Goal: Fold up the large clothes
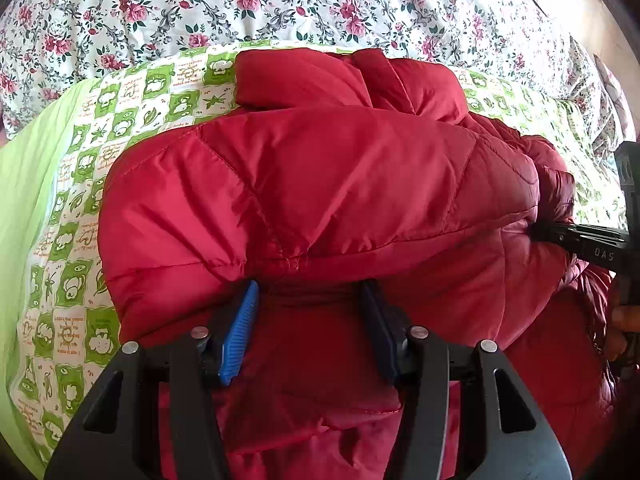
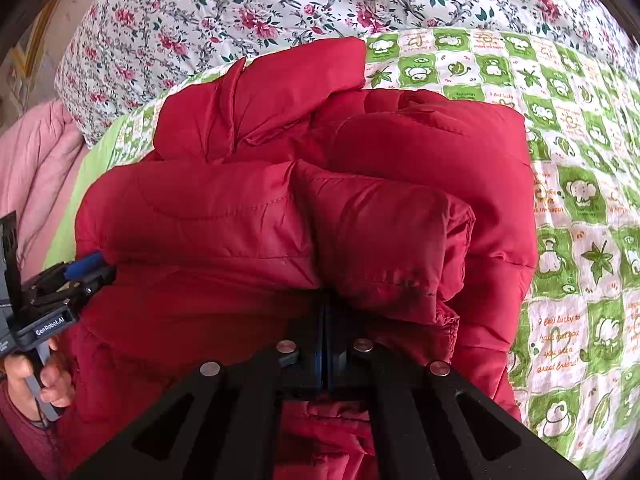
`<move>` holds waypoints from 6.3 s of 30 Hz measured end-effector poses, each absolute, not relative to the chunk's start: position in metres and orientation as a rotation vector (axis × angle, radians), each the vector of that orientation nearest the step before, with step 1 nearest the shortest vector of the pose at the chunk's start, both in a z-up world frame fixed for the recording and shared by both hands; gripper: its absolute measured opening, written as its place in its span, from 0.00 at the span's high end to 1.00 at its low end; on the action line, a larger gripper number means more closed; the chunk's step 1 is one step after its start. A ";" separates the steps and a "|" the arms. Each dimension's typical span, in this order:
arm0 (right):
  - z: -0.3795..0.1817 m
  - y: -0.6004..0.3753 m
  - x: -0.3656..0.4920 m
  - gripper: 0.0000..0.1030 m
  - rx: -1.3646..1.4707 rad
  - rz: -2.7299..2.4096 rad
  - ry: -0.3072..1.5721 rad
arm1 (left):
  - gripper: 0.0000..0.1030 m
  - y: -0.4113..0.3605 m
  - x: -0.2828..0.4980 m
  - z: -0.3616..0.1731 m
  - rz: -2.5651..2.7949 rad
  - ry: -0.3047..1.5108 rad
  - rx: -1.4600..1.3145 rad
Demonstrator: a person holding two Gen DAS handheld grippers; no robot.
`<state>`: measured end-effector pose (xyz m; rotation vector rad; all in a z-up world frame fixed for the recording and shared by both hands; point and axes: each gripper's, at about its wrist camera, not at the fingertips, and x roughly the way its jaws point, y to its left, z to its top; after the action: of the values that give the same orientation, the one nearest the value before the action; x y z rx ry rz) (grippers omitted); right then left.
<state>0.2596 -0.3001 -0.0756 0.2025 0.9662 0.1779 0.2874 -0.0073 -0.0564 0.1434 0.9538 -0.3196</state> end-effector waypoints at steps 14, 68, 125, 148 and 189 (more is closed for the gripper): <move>-0.070 -0.301 0.256 1.00 0.240 0.163 0.965 | 0.49 0.029 0.250 -0.024 -0.307 0.952 0.139; -0.055 -0.333 -0.055 0.37 0.138 0.137 1.183 | 0.49 0.149 0.036 -0.048 -0.301 1.197 -0.011; 0.019 -0.358 -0.060 0.81 0.467 0.402 0.772 | 0.85 0.122 0.032 0.045 -0.496 0.844 -0.132; 0.065 -0.380 0.004 0.81 0.541 0.410 0.594 | 0.85 0.120 0.098 0.092 -0.451 0.715 -0.254; -0.040 -0.426 0.287 0.76 0.805 0.107 0.669 | 0.80 0.092 0.381 0.000 -0.242 0.871 -0.400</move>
<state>0.2874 -0.4259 -0.0400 0.8049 0.6685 0.1066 0.3808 0.0922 0.0001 -0.4004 0.8713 -0.2422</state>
